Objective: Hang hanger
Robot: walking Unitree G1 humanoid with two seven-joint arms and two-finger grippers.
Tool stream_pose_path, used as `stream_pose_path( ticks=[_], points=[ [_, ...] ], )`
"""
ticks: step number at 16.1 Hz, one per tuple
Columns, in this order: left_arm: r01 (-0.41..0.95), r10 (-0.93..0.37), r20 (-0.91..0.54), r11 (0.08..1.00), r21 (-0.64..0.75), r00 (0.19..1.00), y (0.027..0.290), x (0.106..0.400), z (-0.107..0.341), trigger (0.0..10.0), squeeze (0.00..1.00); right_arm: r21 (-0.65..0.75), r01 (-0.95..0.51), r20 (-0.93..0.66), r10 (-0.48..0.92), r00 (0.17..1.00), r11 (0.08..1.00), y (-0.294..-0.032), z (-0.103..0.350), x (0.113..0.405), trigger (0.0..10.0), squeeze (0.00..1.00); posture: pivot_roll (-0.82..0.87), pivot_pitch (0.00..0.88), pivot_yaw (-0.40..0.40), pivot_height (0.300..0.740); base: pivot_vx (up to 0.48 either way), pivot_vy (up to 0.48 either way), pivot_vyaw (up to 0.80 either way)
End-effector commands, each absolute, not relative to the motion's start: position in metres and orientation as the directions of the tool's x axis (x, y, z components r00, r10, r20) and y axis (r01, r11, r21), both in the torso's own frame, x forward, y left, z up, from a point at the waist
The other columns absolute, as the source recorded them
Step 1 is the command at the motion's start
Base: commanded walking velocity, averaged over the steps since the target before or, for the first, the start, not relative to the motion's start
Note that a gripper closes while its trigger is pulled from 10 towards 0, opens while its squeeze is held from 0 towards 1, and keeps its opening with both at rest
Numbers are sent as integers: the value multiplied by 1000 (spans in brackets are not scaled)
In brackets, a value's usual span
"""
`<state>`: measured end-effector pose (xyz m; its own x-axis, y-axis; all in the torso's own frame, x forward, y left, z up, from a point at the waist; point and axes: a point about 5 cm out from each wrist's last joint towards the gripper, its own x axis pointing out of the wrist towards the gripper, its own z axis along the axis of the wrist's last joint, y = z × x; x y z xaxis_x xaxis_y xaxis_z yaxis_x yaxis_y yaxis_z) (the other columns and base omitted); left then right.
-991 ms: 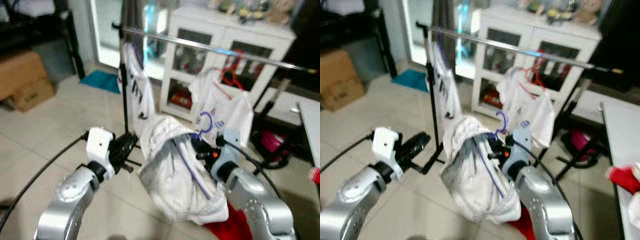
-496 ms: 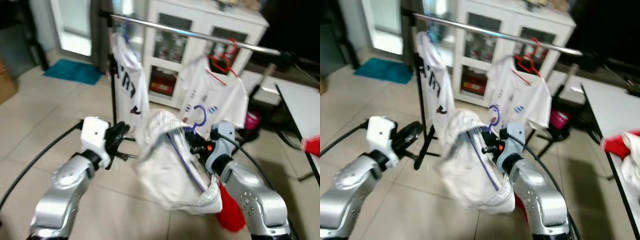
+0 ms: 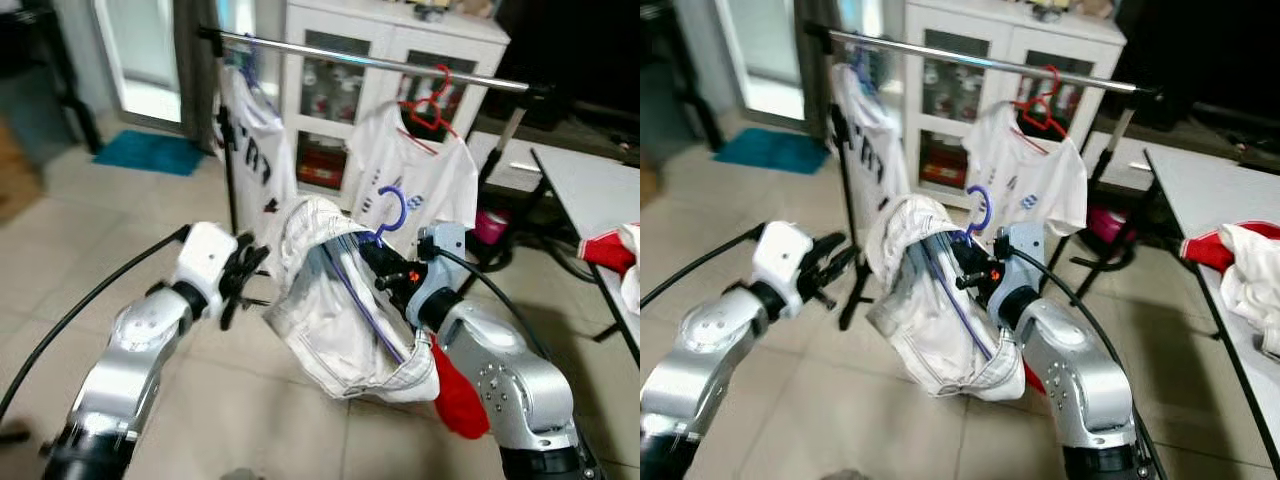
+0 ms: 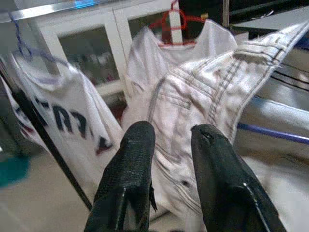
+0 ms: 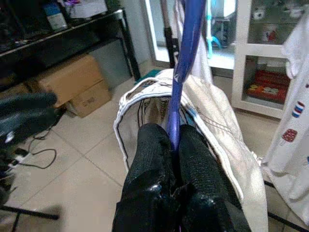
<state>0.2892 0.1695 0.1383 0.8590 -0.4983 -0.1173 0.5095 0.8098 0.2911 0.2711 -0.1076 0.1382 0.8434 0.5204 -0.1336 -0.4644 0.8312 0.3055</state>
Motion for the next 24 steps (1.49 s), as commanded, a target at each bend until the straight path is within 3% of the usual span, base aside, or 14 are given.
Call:
stream_pose_path(
  ticks=[1, 3, 4, 5, 8, 10, 11, 23, 24],
  points=[
    [516, -509, -117, 789, 333, 853, 166, 294, 138, 10000, 1000, 287, -524, -9, 549, 836, 802, -105, 165, 272, 0, 0, -87, 0, -83, 740, 0, 0, 0],
    [524, -518, -131, 754, 396, 845, 162, 301, 135, 10000, 1000, 301, -543, 14, 566, 824, 784, -103, 171, 272, 0, 0, -90, 0, -83, 740, 0, 0, 0],
    [515, -511, -142, 728, 453, 848, 161, 306, 133, 10000, 282, 312, -556, 31, 577, 816, 770, -102, 174, 272, 0, 0, -84, 0, -89, 740, 0, 0, 0],
    [515, -511, -147, 720, 464, 847, 161, 308, 131, 10000, 0, 323, -564, 41, 584, 811, 760, -101, 176, 272, 0, 0, -73, 0, -100, 740, 0, 0, 0],
    [556, -562, -149, 676, 484, 814, 156, 310, 127, 10000, 0, 350, -601, 79, 617, 783, 718, -95, 184, 270, 0, 0, -74, 0, -104, 740, 0, 0, 0],
    [517, -528, -149, 668, 535, 836, 160, 312, 123, 10000, 0, 349, -612, 88, 625, 775, 710, -95, 187, 268, 0, 0, -86, 0, -95, 740, 0, 0, 0],
    [499, -513, -139, 676, 543, 847, 162, 314, 124, 0, 0, 350, -612, 88, 626, 775, 709, -95, 187, 268, 0, 0, -86, 0, -95, 740, 0, 0, 0],
    [480, -484, -163, 657, 582, 860, 173, 323, 111, 0, 0, 364, -640, 112, 650, 752, 677, -93, 192, 268, 0, 0, -84, 0, -108, 740, 0, 0, 0],
    [522, -546, -136, 656, 545, 827, 165, 321, 113, 0, 0, 364, -642, 114, 652, 750, 675, -92, 192, 268, 0, 0, -85, 0, -108, 740, 0, 0, 0]
  ],
)
